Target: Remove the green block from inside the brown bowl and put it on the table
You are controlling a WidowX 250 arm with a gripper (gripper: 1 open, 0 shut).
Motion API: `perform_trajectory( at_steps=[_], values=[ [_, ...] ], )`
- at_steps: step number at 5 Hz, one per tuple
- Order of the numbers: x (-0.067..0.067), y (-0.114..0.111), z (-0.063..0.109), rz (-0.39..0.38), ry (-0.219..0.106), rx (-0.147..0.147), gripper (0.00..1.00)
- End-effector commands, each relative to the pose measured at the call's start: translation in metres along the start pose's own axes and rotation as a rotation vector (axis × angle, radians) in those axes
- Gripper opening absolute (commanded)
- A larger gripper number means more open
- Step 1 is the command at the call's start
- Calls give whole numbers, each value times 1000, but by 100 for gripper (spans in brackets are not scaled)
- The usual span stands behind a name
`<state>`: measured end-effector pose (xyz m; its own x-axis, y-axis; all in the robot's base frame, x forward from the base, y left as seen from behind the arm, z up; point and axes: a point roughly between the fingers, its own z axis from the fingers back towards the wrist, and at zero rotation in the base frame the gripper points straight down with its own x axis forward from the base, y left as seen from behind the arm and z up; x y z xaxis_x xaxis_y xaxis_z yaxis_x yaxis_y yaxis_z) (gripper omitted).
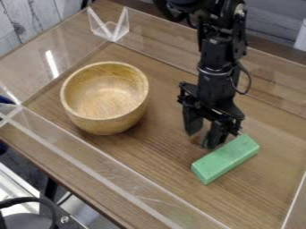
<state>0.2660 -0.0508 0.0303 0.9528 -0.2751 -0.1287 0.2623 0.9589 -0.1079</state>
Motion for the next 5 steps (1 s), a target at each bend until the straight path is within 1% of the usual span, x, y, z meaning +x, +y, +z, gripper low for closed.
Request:
perform_trajectory(
  at_steps=[1,5],
  values=[
    [8,0,15,-4,-60,8,0],
    [10,2,18,15,-77,1,0]
  ],
)
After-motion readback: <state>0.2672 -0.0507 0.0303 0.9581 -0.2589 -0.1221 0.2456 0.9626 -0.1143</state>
